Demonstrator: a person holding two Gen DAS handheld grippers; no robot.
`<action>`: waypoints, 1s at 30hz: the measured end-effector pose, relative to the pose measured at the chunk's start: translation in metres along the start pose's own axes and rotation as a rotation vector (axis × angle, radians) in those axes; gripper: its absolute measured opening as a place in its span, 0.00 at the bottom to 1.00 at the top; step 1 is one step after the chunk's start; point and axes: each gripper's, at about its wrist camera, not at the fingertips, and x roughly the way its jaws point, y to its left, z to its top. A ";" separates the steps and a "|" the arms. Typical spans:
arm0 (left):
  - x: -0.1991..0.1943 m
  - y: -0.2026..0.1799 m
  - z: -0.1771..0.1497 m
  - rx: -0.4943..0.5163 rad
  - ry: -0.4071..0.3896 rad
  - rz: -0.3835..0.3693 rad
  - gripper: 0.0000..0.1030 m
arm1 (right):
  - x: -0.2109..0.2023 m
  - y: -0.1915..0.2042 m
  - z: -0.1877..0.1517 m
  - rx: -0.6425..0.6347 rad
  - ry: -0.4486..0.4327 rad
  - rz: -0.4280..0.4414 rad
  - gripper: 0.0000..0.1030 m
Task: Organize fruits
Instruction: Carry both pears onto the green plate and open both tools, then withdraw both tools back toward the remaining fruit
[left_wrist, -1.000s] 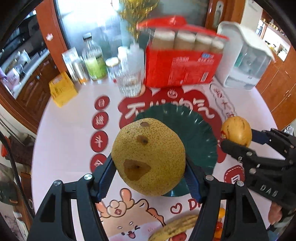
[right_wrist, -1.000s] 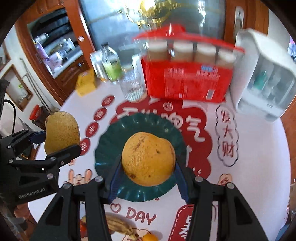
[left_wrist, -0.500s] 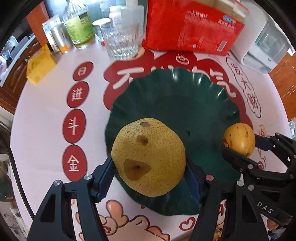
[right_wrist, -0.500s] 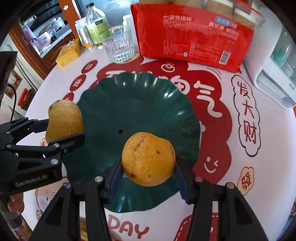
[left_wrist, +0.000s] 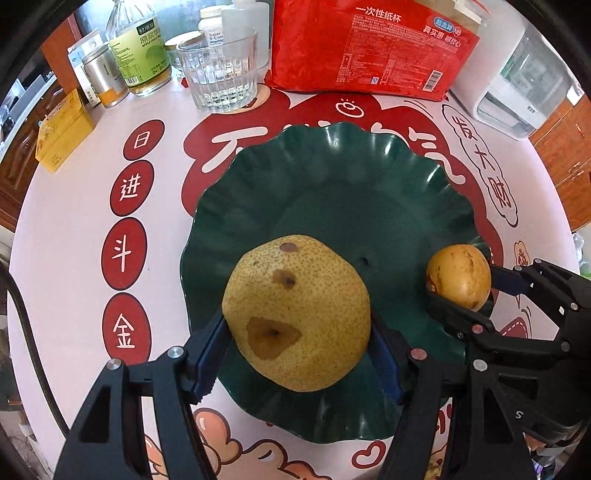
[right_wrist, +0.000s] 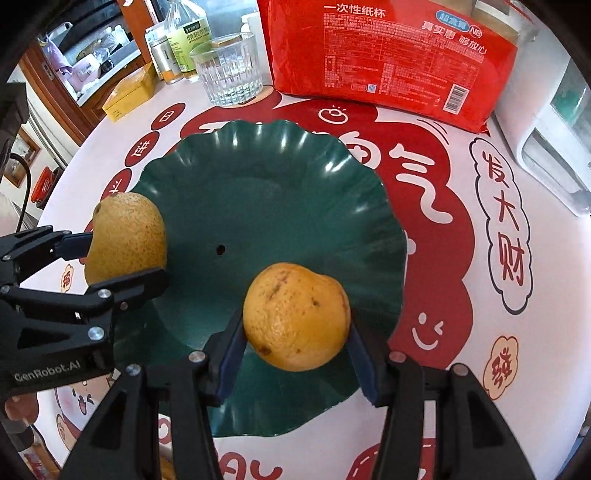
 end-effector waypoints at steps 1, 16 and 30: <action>0.000 0.000 0.000 0.001 0.001 0.001 0.66 | 0.000 0.000 0.000 -0.003 -0.001 0.000 0.51; -0.009 0.010 -0.005 -0.047 -0.041 -0.005 0.94 | -0.012 0.008 -0.005 -0.033 -0.049 0.020 0.60; -0.047 0.005 -0.014 -0.022 -0.090 0.028 0.99 | -0.037 0.015 -0.012 -0.010 -0.075 0.053 0.64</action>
